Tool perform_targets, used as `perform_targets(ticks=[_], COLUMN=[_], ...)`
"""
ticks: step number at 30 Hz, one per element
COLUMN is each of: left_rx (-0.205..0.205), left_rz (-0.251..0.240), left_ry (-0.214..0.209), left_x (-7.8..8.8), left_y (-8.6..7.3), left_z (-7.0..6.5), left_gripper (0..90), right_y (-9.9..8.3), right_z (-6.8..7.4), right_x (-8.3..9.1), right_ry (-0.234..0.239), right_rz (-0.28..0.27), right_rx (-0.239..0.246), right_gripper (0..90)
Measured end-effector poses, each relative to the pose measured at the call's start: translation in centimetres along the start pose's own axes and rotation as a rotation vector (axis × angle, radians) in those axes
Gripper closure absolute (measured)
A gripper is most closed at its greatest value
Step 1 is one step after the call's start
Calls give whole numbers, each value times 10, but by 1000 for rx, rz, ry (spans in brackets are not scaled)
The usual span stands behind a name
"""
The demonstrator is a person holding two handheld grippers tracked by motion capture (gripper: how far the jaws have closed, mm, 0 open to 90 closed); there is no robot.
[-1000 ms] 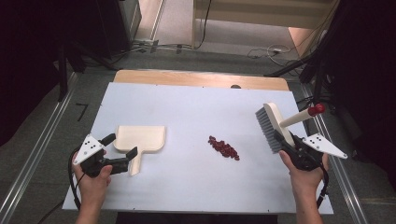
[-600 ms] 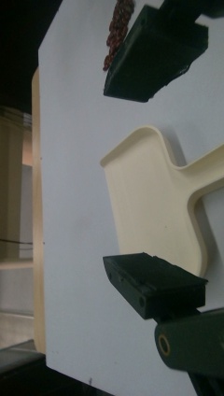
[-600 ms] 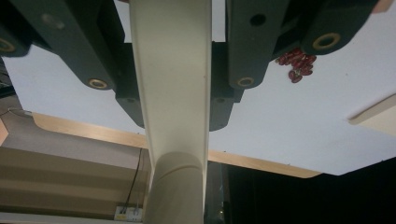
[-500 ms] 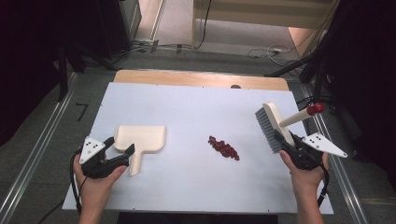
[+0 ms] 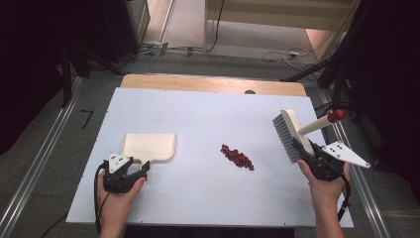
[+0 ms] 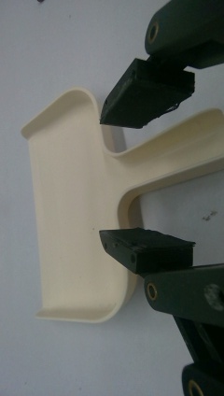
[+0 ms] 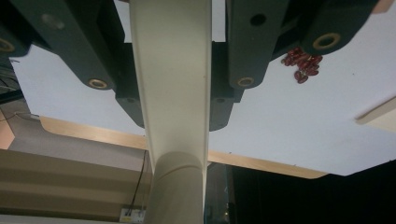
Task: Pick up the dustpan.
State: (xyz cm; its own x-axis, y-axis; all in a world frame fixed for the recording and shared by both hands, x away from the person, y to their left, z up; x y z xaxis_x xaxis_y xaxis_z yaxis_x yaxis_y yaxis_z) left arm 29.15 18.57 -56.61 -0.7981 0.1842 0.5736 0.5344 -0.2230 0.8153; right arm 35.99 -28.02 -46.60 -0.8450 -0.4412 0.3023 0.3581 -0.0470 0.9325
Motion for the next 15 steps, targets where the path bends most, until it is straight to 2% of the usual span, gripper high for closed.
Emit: perform_targets(ticks=[6, 9, 13, 15], left_rx=[6, 23, 20, 18], left_rz=[41, 58, 69, 93], left_ry=[27, 34, 61, 65], left_x=[-9, -14, -17, -20], left_y=[-6, -8, -8, -11], left_z=[-5, -6, -6, -7], left_gripper=[399, 408, 441, 465], right_y=[-1, -2, -2, -2], right_z=[-1, -1, -1, -1], right_x=[-1, -1, -1, -1], right_ry=[-2, -2, -3, -3], right_rz=[1, 4, 3, 3], right_rx=[-5, -6, -7, -7], right_gripper=[652, 652, 652, 652])
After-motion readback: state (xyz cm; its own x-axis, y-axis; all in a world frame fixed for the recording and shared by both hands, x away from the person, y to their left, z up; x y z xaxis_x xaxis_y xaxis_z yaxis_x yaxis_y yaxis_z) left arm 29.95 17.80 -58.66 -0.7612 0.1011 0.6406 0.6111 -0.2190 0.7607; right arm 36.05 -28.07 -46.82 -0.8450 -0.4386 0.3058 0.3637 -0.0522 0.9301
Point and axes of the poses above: each handheld gripper's, and its own axes: x roughly backward along the jaws, y roughly out of its top, z roughly to its left, the point moved 10 cm from there along -x, roughly forward along the jaws, and after that the axes turned 12 degrees about -x, right-handed, at the moved point
